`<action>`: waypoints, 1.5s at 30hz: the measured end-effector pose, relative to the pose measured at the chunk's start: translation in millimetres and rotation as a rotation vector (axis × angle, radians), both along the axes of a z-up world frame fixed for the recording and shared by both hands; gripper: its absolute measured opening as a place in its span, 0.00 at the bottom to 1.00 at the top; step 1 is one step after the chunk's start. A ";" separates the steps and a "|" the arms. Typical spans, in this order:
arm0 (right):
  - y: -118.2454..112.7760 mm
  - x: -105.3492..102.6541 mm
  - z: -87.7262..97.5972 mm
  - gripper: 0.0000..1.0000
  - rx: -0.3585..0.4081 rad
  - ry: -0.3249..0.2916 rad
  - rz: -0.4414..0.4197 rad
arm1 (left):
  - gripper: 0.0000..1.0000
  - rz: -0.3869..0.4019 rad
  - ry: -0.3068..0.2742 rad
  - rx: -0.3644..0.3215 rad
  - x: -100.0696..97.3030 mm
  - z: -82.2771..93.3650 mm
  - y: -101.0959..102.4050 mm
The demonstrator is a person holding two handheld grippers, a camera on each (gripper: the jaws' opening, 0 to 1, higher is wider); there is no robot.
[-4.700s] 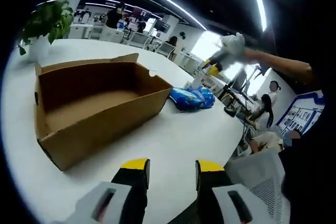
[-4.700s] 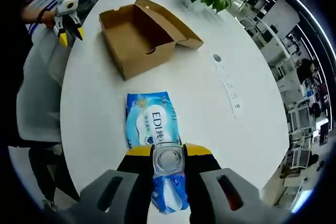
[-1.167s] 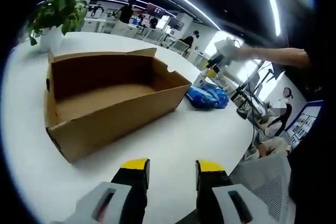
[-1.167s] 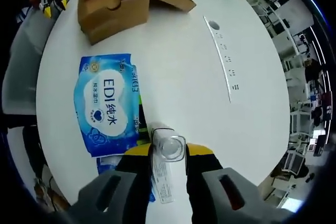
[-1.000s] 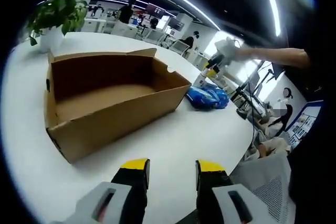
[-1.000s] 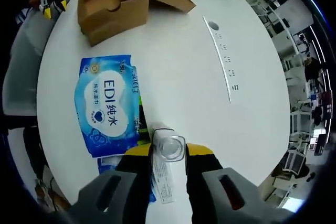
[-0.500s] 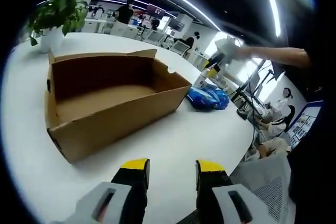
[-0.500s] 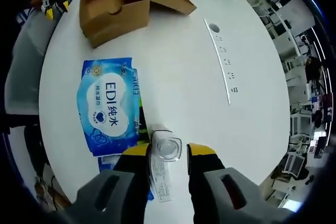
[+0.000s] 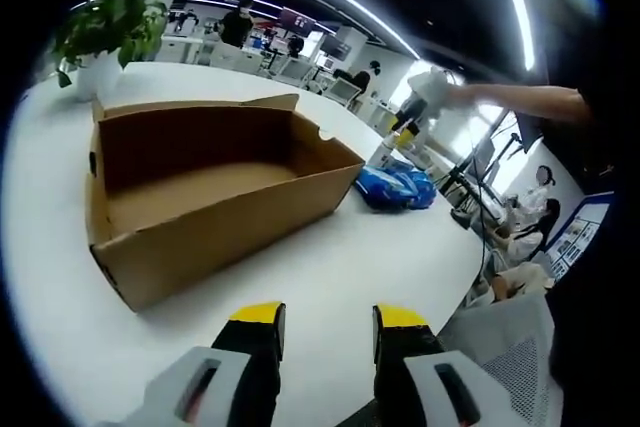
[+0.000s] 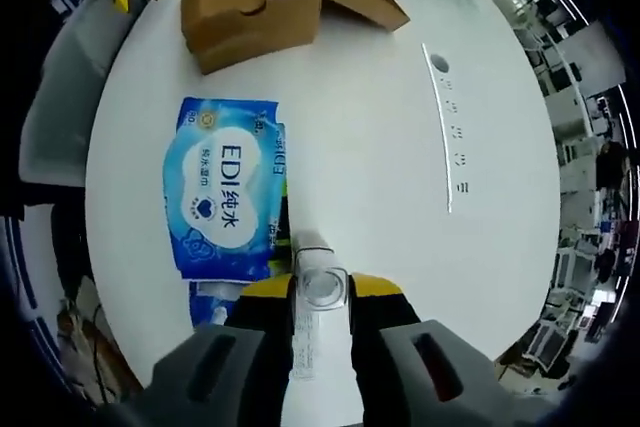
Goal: Operate the shoe box by opening the lid, removing the specified soft item, and placing it in the target area until the item is outside and the box remains undamaged.
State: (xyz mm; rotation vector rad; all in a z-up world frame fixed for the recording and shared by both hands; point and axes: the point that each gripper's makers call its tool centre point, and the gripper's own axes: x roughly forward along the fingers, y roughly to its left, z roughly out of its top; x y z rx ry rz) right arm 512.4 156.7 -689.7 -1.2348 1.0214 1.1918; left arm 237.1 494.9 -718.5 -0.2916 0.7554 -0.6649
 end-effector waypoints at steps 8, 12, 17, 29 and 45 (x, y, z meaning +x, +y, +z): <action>3.3 5.6 2.7 0.21 -0.005 -0.013 0.012 | 0.35 0.002 0.001 0.001 -0.5 -0.3 0.3; 4.4 6.5 5.3 0.22 0.001 -0.015 0.006 | 0.35 0.003 0.001 0.000 -0.6 -0.2 0.4; 1.5 4.3 4.4 0.22 -0.003 -0.018 -0.008 | 0.35 0.004 0.000 -0.001 -0.8 0.3 0.2; -5.8 -2.7 18.1 0.22 0.040 -0.063 -0.086 | 0.35 0.006 -0.010 -0.009 0.2 3.0 0.7; -30.0 -38.0 25.5 0.24 0.211 -0.085 -0.332 | 0.35 0.008 -0.023 -0.014 2.2 6.4 1.1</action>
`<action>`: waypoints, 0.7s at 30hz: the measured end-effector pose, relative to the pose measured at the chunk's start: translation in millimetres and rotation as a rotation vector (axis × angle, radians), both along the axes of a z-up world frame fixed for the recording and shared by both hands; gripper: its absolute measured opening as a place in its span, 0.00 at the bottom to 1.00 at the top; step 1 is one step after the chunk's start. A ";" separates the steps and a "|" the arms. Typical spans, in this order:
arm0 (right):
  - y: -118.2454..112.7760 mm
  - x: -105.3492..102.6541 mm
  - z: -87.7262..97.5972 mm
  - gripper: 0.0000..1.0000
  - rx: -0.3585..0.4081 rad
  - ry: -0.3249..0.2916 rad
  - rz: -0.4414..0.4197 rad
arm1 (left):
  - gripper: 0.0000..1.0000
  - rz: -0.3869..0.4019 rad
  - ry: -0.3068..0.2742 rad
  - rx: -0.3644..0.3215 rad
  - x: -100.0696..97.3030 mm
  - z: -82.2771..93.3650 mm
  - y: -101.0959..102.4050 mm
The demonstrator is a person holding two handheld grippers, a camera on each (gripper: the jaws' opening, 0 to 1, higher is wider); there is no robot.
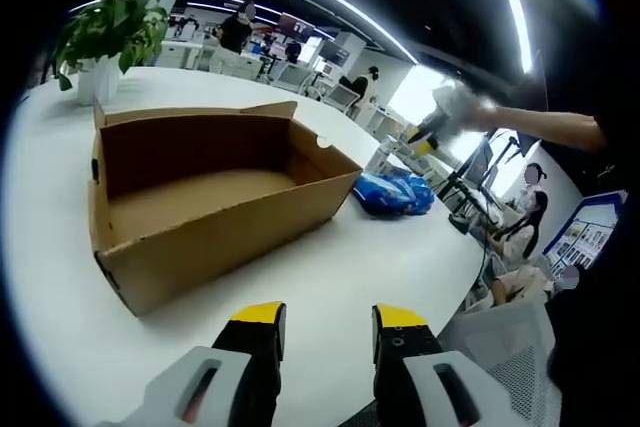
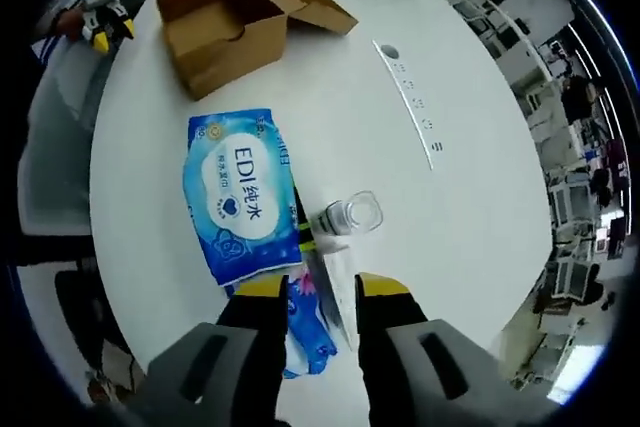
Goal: Operate the shoe box by opening the lid, removing the specified soft item, and placing it in the target area until the item is outside and the box remains undamaged.
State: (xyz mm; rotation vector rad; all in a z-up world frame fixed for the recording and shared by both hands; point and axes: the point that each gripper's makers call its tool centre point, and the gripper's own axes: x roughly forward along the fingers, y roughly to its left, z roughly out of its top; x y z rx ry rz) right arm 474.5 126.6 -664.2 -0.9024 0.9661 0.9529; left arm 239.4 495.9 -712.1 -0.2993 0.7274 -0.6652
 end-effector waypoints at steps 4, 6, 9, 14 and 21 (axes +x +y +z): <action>2.9 -13.8 3.5 0.24 0.091 -0.015 -0.083 | 0.34 0.010 0.005 -0.004 0.8 -0.3 1.5; 2.2 -25.1 -0.1 0.25 0.115 0.000 -0.095 | 0.34 0.021 0.008 -0.014 1.8 0.6 3.1; 2.1 -41.1 -6.1 0.27 0.136 0.005 -0.119 | 0.34 0.035 0.014 -0.026 2.6 0.7 5.1; 4.2 -59.7 -18.4 0.27 0.203 0.012 -0.172 | 0.33 0.066 0.024 -0.030 3.2 0.9 9.3; 18.1 -103.3 -18.9 0.27 0.311 0.001 -0.242 | 0.33 0.134 0.031 -0.033 4.5 4.5 22.2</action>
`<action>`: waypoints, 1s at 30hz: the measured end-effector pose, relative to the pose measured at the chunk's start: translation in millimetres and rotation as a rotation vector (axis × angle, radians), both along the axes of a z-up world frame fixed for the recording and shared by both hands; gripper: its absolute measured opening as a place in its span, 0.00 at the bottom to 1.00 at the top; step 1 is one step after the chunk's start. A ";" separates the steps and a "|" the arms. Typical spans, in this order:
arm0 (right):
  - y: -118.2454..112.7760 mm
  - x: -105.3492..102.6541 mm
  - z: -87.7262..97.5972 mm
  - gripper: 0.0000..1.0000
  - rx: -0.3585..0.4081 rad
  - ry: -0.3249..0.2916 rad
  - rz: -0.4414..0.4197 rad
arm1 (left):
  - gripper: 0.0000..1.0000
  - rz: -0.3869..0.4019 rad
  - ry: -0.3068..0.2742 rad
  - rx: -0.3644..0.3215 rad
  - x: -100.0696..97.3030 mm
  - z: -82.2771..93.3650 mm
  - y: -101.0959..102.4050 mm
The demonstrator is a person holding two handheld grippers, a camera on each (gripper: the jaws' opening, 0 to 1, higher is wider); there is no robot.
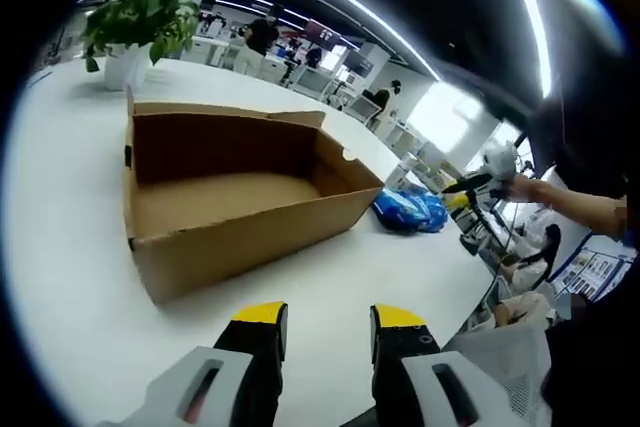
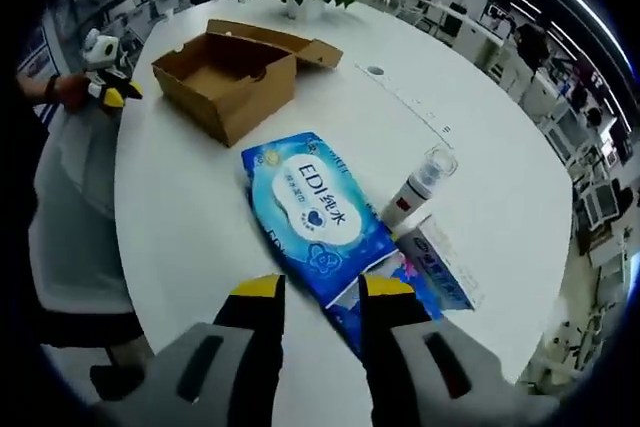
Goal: Operate the shoe box by opening the lid, removing the specified soft item, and placing it in the target area until the item is outside and the box remains undamaged.
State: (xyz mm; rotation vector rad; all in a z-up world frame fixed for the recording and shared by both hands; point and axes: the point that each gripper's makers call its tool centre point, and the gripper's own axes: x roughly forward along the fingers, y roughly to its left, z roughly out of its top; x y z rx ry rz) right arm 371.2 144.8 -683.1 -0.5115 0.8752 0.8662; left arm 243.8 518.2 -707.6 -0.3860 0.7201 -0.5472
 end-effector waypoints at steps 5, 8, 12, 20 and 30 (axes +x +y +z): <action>7.9 -21.9 3.3 0.30 0.077 -0.006 -0.063 | 0.33 0.026 -0.004 0.028 -1.9 5.7 6.5; 9.0 -32.5 4.4 0.30 0.118 -0.012 -0.098 | 0.33 0.053 -0.009 0.040 -1.1 8.8 13.2; 10.6 -42.8 8.8 0.30 0.192 -0.015 -0.169 | 0.33 0.154 -0.010 0.042 6.3 10.5 33.4; 16.1 -58.2 17.3 0.32 0.274 -0.038 -0.247 | 0.33 0.347 -0.034 0.067 24.4 20.7 88.9; 24.4 -72.0 22.0 0.33 0.376 -0.043 -0.355 | 0.34 0.427 -0.051 0.088 48.2 24.6 118.1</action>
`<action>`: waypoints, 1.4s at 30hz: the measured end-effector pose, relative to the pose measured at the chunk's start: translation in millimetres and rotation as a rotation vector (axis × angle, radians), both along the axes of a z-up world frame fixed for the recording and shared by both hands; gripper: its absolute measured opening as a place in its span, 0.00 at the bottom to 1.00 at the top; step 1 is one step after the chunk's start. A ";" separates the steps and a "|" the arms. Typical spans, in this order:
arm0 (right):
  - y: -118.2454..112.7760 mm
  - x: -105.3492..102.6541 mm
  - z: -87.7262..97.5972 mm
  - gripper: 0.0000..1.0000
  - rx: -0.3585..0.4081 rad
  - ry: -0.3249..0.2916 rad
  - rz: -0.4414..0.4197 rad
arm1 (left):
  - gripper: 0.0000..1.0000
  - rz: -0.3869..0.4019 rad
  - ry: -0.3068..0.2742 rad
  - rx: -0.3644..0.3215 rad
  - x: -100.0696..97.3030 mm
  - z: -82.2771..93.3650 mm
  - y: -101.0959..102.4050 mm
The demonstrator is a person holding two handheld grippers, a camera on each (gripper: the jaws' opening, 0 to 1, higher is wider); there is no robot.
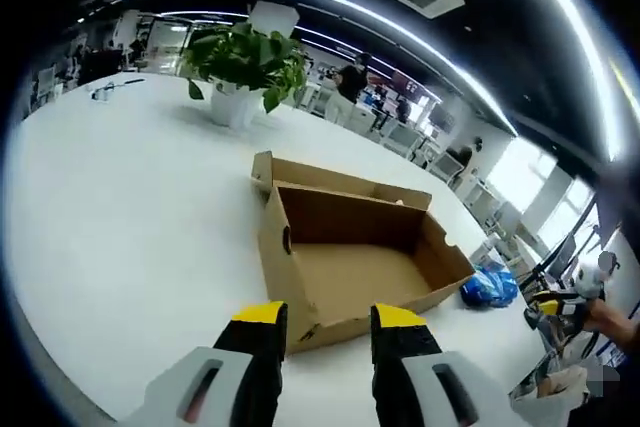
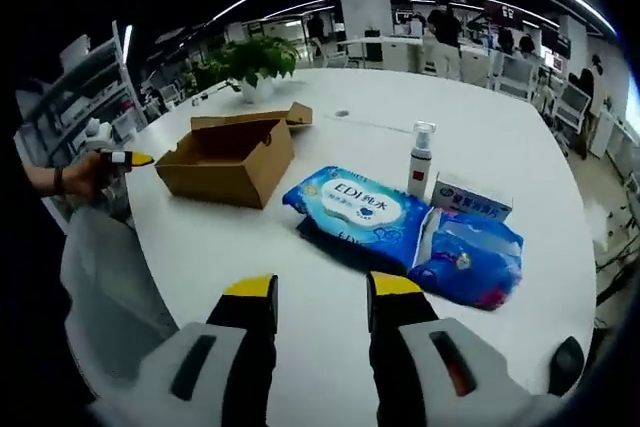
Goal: Operate the shoe box by opening the lid, removing the specified soft item, and placing it in the target area until the item is outside and the box remains undamaged.
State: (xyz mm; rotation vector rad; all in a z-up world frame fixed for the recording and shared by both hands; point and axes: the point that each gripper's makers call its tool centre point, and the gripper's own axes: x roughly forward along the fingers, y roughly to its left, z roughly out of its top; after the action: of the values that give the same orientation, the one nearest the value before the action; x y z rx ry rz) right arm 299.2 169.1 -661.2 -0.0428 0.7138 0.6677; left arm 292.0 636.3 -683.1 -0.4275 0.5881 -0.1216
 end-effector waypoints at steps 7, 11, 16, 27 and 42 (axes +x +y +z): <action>5.1 -9.0 -2.5 0.34 0.026 0.009 -0.029 | 0.34 0.024 0.036 0.037 14.2 -11.9 7.6; 6.6 -15.4 -5.1 0.34 0.030 0.016 -0.039 | 0.34 0.034 0.050 0.036 20.9 -19.7 9.8; 5.9 -21.7 -8.7 0.34 0.036 0.027 -0.054 | 0.34 0.028 0.065 0.040 28.1 -26.7 8.8; 3.4 -31.6 -10.0 0.33 0.046 0.040 -0.085 | 0.34 0.013 0.087 0.041 36.5 -38.5 3.1; 4.6 -32.4 -10.6 0.32 0.055 0.048 -0.098 | 0.25 -0.008 0.136 0.060 35.9 -47.1 -0.2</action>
State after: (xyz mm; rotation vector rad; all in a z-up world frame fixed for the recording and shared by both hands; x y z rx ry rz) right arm 266.7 173.7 -671.8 0.0584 0.7383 0.5961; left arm 327.9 636.1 -730.2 -0.3770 0.7257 -0.0822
